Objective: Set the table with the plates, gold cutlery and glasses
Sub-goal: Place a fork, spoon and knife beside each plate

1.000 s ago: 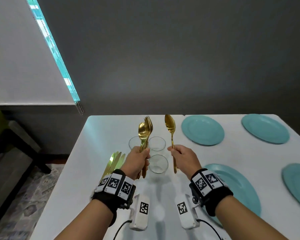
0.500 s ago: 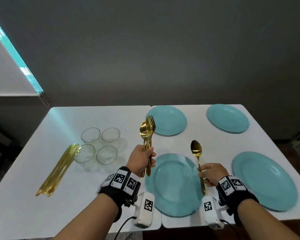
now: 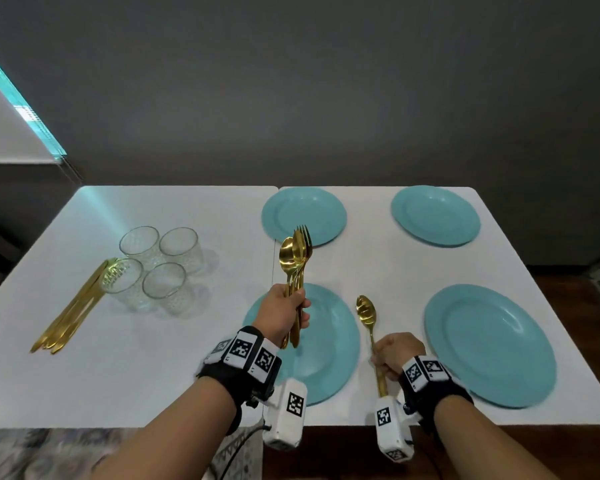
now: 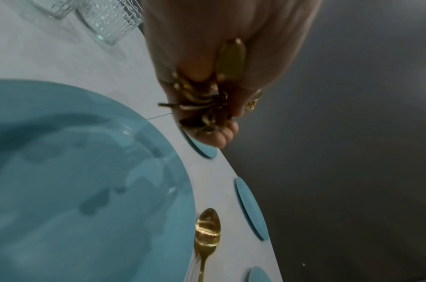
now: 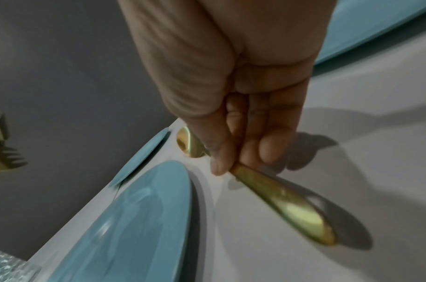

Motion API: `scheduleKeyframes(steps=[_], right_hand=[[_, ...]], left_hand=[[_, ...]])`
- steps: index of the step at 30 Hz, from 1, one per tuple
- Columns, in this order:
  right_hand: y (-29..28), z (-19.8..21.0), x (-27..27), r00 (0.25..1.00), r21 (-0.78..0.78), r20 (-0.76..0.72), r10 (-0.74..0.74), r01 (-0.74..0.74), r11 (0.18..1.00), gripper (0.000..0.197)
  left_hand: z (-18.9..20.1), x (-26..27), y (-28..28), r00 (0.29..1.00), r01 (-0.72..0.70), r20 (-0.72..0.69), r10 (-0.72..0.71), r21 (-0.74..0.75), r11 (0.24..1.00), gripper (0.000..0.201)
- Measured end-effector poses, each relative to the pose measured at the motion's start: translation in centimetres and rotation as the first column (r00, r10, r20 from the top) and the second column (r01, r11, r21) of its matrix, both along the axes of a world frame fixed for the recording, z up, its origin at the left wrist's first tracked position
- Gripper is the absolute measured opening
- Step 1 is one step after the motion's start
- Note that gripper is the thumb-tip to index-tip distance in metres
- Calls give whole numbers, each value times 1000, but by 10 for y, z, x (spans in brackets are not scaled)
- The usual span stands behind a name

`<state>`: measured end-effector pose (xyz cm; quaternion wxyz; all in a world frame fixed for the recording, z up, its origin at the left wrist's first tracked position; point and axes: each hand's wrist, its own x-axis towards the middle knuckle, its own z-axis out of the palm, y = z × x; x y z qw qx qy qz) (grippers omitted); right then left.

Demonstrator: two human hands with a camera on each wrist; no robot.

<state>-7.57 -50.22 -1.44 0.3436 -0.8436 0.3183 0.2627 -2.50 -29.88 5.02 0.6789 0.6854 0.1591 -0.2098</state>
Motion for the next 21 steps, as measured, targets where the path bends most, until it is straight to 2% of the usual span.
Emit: scheduleKeyframes(steps=[9,16,21], right_hand=[[14,-9,8,998,-15,38,45,-44,999,27],[9,-16,10,998,88,47,-49,45,995,15],[6,-11,6,1000,99,0,-6,6,995,15]], left_hand=[[-7,2,-5,999,-41,11,40,24,999,13],[-12,4,-9,999,-37,-6,37,22,999,12],[-13,4,-15,999,-44,-10,45,15,999,9]])
